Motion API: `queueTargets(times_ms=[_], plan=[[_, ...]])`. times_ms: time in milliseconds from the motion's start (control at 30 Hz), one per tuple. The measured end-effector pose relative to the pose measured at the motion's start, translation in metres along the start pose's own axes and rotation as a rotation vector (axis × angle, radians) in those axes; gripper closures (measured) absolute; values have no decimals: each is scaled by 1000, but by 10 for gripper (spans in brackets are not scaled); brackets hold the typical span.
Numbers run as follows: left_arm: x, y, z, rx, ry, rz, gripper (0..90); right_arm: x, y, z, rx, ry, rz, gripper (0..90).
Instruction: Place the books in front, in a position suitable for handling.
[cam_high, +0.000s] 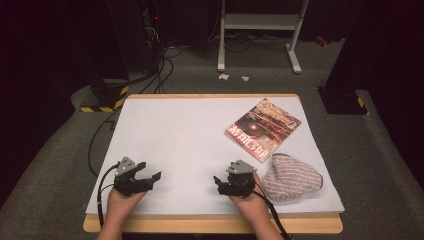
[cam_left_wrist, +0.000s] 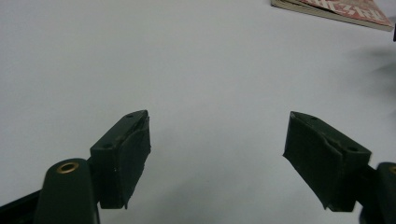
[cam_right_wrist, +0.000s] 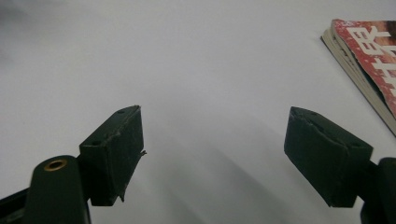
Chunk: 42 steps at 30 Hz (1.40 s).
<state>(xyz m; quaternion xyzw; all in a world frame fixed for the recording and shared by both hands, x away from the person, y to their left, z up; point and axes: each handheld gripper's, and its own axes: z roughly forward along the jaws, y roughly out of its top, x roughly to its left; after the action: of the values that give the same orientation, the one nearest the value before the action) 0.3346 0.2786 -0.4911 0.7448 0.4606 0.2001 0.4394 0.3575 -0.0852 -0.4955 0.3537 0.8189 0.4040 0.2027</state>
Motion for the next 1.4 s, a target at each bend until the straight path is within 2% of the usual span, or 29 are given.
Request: queueTargets(times_ms=[100,133,400,767,867,900,1400], plan=[[-4,0,3,8,6,18,225,-2,-2,-5,-10,2,3,189],[-6,0,5,10,4,20,224,-5,-5,-11,-34,19,36,181],[-12,2,10,7,1,33,211,-9,-13,-21,-67,66,74,158],[-10,1,8,6,-6,26,178,-10,-12,-22,-72,51,78,155],[-9,1,7,-4,-11,23,173,-10,-12,-21,-62,51,75,155],[-9,1,6,-5,-14,20,169,-9,-12,-21,-46,37,75,154],[-13,3,7,-16,-22,41,163,-12,-10,-25,-61,39,67,153]])
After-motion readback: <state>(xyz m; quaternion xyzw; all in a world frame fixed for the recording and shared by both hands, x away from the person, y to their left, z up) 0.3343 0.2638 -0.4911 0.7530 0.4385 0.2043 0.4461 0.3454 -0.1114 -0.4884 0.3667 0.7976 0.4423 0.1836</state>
